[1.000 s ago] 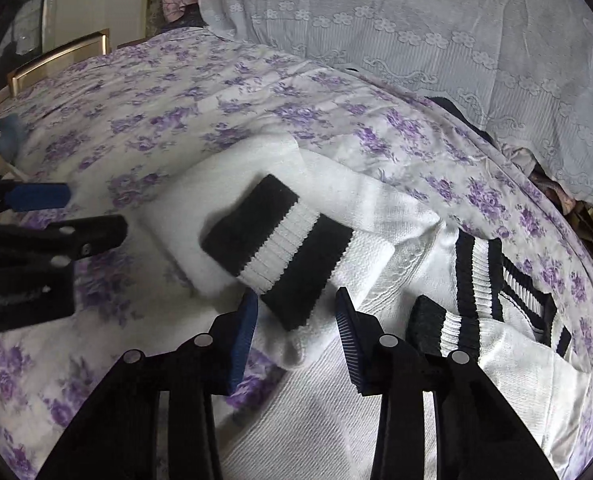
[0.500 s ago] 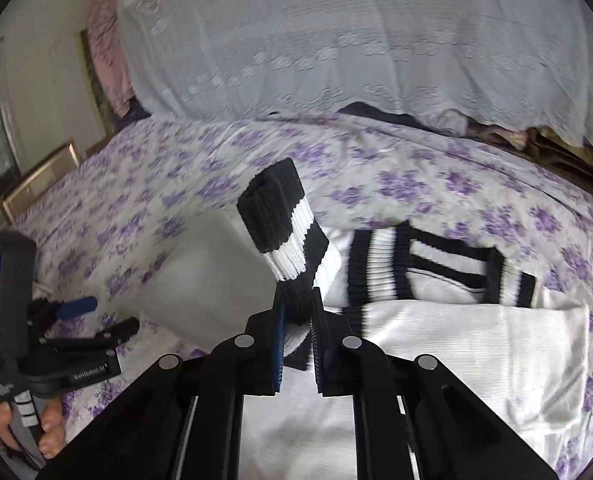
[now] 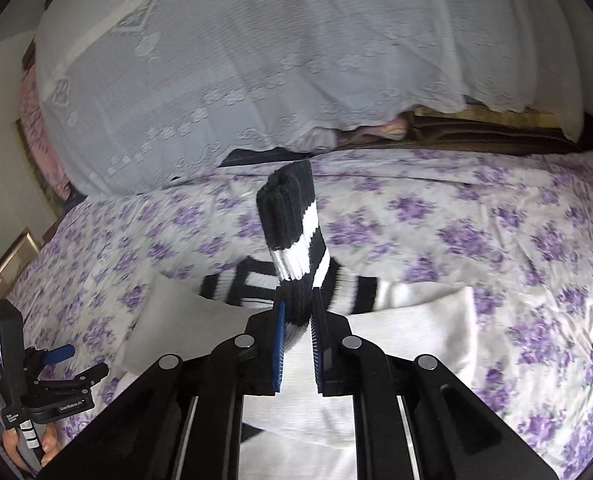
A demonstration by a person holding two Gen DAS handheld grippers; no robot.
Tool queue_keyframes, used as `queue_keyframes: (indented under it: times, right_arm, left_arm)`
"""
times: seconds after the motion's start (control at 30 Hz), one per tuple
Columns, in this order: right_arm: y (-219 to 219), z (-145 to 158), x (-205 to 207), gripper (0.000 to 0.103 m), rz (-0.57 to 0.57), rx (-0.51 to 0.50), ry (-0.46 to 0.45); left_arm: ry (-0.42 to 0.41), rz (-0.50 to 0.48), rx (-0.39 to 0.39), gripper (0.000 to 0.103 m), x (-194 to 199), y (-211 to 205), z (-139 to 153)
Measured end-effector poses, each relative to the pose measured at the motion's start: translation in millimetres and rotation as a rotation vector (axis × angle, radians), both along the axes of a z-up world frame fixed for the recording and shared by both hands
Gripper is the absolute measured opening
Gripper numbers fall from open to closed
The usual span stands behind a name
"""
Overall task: Fold small clothes
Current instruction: 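Grasp the sweater side edge with the right tool and fold it inward, then lay the held side edge over the sweater front and open the right tool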
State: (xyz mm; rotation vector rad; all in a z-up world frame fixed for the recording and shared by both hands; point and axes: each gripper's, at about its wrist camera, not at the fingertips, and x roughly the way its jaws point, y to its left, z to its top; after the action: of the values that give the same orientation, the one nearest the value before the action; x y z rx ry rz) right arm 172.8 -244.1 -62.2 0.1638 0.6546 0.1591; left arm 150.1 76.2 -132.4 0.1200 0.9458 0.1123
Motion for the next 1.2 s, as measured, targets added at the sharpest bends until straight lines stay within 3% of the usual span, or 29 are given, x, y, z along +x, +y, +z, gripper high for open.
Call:
queue_keyframes:
  times: [0.2,0.33,0.5,0.63,0.77,0.93,1.07,1.2]
  right_arm:
    - [-45.9,-34.9,4.9,0.012,-0.032,0.086,0.089]
    - [-68.1,-74.5,8.6,0.013,-0.059,0.201,0.203]
    - [-87.7,-104.2,-0.3,0.019,-0.062,0.336,0.286]
    - [-104.6,-106.5,-13.2,0.023,-0.060,0.417,0.303]
    - [-118.0,-89.1,-31.8,0.026,-0.133,0.366,0.250]
    - [-112.9,-63.3,-35.0,0.028,-0.124,0.271,0.155]
    - [-89.9,-64.3,-15.6,0.028,-0.074,0.228,0.167]
    - [-81.4,-81.9,7.0,0.028,-0.080,0.214,0.228]
  left_arm:
    - [0.015,-0.021,0.010,0.078,23.1,-25.8,6.8]
    - [0.014,-0.025,0.080,0.080,38.9,-48.9,6.7]
    - [0.056,0.007,0.221,0.090,56.0,-63.7,-15.5]
    - [0.053,0.035,0.222,0.099,57.3,-49.5,-27.3]
    - [0.032,0.107,0.224,0.099,55.8,-31.1,-24.2]
    - [0.030,0.121,0.115,0.095,53.7,-15.6,-12.5]
    - [-0.032,0.038,0.106,0.095,56.2,-39.7,13.2]
    - [-0.009,0.011,0.150,0.095,82.5,-60.3,7.6]
